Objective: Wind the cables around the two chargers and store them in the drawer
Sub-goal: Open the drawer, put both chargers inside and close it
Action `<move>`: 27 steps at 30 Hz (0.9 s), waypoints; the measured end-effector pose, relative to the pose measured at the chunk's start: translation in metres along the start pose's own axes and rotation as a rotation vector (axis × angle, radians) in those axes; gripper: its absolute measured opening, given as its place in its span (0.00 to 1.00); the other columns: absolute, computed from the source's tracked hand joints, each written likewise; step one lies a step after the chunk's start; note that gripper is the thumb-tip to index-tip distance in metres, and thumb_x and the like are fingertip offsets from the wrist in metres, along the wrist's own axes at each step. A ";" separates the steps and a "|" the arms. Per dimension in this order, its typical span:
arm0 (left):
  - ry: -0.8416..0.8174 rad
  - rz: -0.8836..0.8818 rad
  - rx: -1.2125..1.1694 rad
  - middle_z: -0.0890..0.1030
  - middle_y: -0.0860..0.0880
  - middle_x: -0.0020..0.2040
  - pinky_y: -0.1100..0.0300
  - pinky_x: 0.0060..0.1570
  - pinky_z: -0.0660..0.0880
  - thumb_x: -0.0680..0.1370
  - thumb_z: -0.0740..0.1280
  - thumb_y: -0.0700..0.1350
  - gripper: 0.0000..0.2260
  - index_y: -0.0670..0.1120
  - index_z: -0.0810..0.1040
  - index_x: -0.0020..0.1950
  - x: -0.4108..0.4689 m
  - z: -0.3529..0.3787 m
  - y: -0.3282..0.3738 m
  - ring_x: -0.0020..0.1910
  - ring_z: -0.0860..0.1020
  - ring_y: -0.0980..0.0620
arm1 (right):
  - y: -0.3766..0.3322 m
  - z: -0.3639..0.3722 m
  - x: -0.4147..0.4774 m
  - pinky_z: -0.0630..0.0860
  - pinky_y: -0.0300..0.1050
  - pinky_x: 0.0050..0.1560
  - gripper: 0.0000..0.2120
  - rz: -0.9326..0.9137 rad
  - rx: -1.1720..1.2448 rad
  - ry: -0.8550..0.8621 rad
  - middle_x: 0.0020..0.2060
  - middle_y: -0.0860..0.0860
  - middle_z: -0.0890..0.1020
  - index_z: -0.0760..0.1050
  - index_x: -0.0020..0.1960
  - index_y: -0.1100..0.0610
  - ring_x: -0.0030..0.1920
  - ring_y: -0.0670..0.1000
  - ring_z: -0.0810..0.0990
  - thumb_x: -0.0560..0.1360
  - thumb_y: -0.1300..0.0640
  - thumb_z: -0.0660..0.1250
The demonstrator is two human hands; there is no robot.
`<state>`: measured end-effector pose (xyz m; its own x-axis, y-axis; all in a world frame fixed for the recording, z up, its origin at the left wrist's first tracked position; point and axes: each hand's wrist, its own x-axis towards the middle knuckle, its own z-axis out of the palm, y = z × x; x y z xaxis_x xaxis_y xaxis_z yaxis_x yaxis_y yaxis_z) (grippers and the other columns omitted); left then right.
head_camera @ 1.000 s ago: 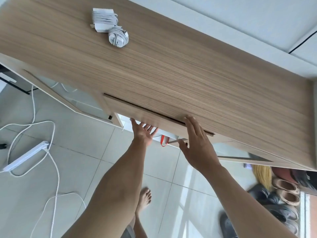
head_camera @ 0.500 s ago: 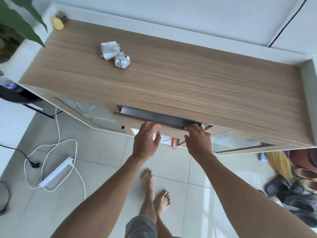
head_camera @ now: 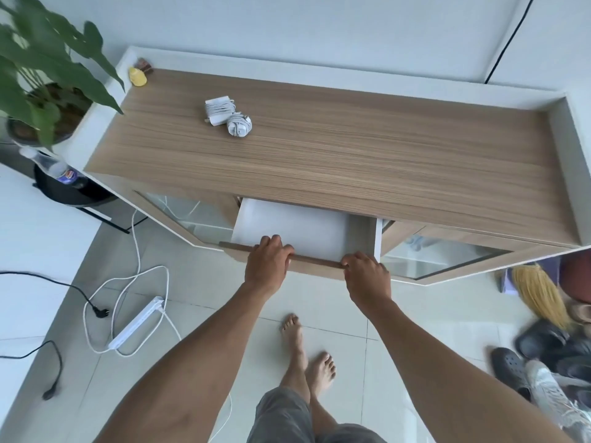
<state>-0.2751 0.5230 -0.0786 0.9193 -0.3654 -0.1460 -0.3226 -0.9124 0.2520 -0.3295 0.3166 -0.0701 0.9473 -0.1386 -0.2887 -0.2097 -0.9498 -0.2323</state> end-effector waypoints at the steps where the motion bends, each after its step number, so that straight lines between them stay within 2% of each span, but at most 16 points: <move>1: -0.027 0.007 0.013 0.77 0.48 0.52 0.53 0.48 0.72 0.79 0.63 0.45 0.09 0.50 0.80 0.56 -0.005 0.000 0.000 0.53 0.74 0.45 | -0.001 0.003 -0.006 0.73 0.49 0.51 0.14 0.000 -0.002 -0.001 0.50 0.48 0.78 0.76 0.57 0.49 0.55 0.54 0.76 0.76 0.63 0.62; 6: -0.130 0.027 0.017 0.78 0.49 0.54 0.55 0.51 0.71 0.80 0.62 0.46 0.09 0.50 0.79 0.58 -0.029 0.002 -0.001 0.54 0.73 0.47 | 0.000 0.013 -0.032 0.72 0.48 0.51 0.13 -0.018 -0.007 -0.036 0.49 0.49 0.78 0.76 0.55 0.51 0.53 0.54 0.76 0.76 0.64 0.60; 10: -0.185 0.042 0.021 0.78 0.51 0.53 0.56 0.50 0.72 0.80 0.63 0.46 0.09 0.51 0.79 0.57 -0.042 0.002 -0.002 0.54 0.73 0.48 | 0.000 0.017 -0.048 0.72 0.47 0.51 0.14 -0.031 0.004 -0.081 0.50 0.48 0.78 0.75 0.55 0.50 0.53 0.53 0.76 0.76 0.64 0.59; 18: -0.254 -0.042 -0.010 0.77 0.48 0.53 0.53 0.50 0.73 0.80 0.63 0.50 0.09 0.49 0.80 0.56 -0.047 -0.008 0.008 0.56 0.74 0.47 | -0.001 0.002 -0.050 0.74 0.49 0.52 0.15 -0.023 0.048 -0.191 0.52 0.49 0.78 0.76 0.56 0.49 0.55 0.54 0.76 0.76 0.63 0.58; 22: -0.254 -0.094 -0.058 0.81 0.50 0.48 0.56 0.44 0.74 0.78 0.62 0.45 0.08 0.50 0.80 0.48 -0.040 -0.023 0.013 0.48 0.79 0.46 | -0.007 -0.017 -0.040 0.72 0.45 0.48 0.12 -0.069 0.045 -0.245 0.53 0.50 0.79 0.77 0.54 0.50 0.52 0.56 0.79 0.77 0.60 0.58; 25: -0.229 -0.103 -0.051 0.82 0.49 0.45 0.56 0.40 0.73 0.77 0.61 0.43 0.07 0.50 0.79 0.47 -0.030 -0.041 0.012 0.44 0.80 0.45 | -0.019 -0.033 -0.027 0.72 0.44 0.45 0.12 -0.119 0.028 -0.253 0.52 0.53 0.81 0.78 0.53 0.52 0.51 0.57 0.80 0.78 0.58 0.57; 27: -0.188 -0.102 -0.056 0.82 0.49 0.44 0.56 0.39 0.72 0.77 0.60 0.43 0.07 0.50 0.78 0.48 -0.022 -0.057 0.007 0.43 0.80 0.45 | -0.031 -0.045 -0.017 0.75 0.45 0.47 0.12 -0.152 0.013 -0.229 0.52 0.54 0.81 0.78 0.53 0.53 0.51 0.58 0.80 0.78 0.56 0.56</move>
<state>-0.2848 0.5347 -0.0193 0.8868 -0.3043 -0.3478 -0.2120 -0.9366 0.2790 -0.3280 0.3356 -0.0159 0.8891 0.0737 -0.4518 -0.0740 -0.9508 -0.3008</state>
